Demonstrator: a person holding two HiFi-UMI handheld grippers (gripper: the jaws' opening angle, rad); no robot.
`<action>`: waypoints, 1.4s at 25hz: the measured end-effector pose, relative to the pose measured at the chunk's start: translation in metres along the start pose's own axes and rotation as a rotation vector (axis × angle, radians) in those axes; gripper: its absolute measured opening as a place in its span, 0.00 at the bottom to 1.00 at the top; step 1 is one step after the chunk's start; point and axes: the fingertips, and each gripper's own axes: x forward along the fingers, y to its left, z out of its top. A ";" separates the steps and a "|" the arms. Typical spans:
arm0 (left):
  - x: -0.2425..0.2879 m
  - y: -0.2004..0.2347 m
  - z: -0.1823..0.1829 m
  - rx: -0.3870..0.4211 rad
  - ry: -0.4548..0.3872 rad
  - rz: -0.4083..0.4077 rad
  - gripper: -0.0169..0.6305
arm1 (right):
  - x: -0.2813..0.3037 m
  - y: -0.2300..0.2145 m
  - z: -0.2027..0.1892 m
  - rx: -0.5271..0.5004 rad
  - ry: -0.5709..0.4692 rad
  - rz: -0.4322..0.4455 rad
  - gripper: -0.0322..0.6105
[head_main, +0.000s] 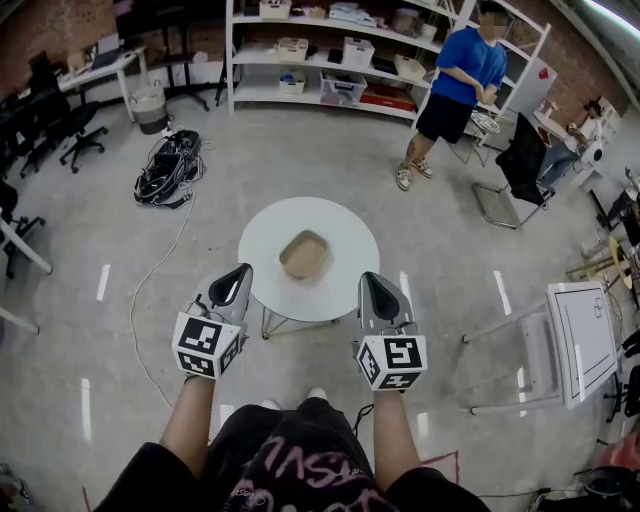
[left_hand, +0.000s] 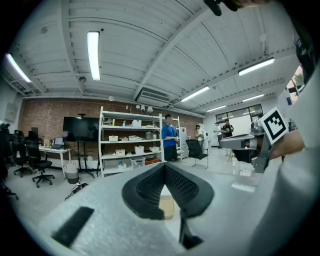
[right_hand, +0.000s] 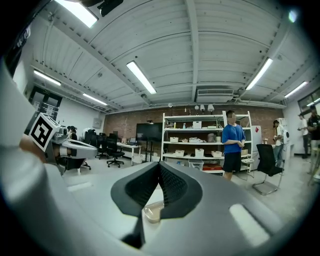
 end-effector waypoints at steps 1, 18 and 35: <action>-0.001 0.001 -0.001 -0.002 0.001 -0.003 0.02 | 0.000 0.001 -0.002 0.004 0.006 -0.004 0.07; 0.019 0.026 -0.025 -0.020 0.046 -0.017 0.02 | 0.032 0.002 -0.021 0.026 0.046 -0.014 0.07; 0.119 0.057 -0.057 -0.040 0.143 -0.016 0.02 | 0.120 -0.060 -0.062 0.088 0.114 -0.017 0.07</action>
